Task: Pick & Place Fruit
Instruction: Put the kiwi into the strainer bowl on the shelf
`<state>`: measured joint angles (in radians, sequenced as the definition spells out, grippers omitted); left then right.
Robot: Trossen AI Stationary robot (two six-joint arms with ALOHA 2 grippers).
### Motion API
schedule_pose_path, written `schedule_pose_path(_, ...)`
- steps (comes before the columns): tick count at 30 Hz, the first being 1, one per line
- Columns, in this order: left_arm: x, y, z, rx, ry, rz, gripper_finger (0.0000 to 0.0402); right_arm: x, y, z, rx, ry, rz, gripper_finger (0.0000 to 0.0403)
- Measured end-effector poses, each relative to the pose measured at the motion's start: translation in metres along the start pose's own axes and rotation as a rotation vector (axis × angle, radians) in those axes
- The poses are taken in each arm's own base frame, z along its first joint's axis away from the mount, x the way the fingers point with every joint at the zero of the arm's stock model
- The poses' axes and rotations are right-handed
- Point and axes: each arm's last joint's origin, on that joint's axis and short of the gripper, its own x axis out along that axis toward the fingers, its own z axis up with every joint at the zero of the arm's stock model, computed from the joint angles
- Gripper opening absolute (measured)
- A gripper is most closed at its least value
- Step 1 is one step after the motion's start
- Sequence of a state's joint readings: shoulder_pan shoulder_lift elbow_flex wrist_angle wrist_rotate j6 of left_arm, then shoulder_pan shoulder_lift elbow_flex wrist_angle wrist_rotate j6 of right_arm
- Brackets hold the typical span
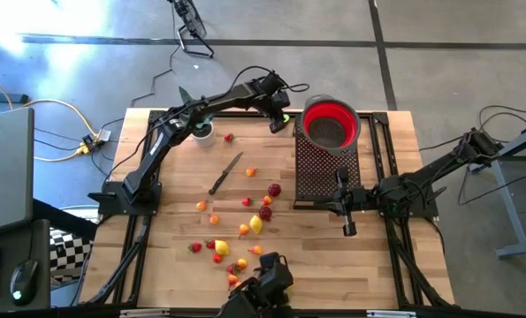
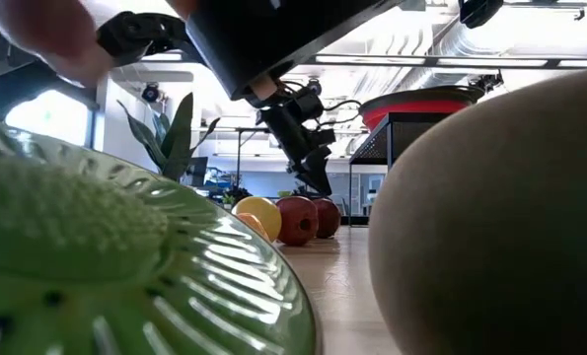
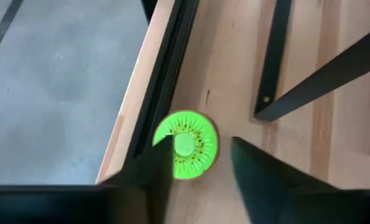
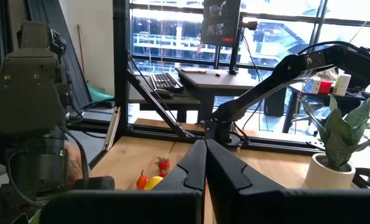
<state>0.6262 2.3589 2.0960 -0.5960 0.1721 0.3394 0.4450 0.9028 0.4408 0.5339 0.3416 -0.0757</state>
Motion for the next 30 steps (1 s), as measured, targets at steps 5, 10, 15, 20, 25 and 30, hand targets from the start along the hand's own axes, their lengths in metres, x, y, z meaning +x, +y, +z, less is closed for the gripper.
schedule_pose_path(5,0.0,0.0,0.0,0.05,0.002,0.0,0.026,0.0,0.0,0.0,0.0,0.0,0.0,0.0002)
schedule_pose_path(10,0.0,0.001,0.003,0.092,-0.03,0.013,0.0288,0.0,0.0,0.0,0.0,0.0,0.0,0.0002)
schedule_pose_path(15,0.006,0.001,-0.003,0.091,-0.029,0.013,0.0276,0.0,0.0,0.0,0.0,0.0,0.0,0.0002)
schedule_pose_path(20,0.013,-0.001,-0.011,0.088,-0.012,0.014,0.0269,0.0,0.0,0.0,0.0,0.0,0.0,0.0002)
schedule_pose_path(25,0.016,0.0,-0.011,0.092,-0.048,0.031,0.0269,0.0,0.0,0.0,0.0,0.0,0.0,0.0002)
schedule_pose_path(30,0.031,0.0,-0.02,0.081,-0.029,0.031,0.0269,0.0,0.0,0.0,0.0,0.0,-0.001,0.0002)
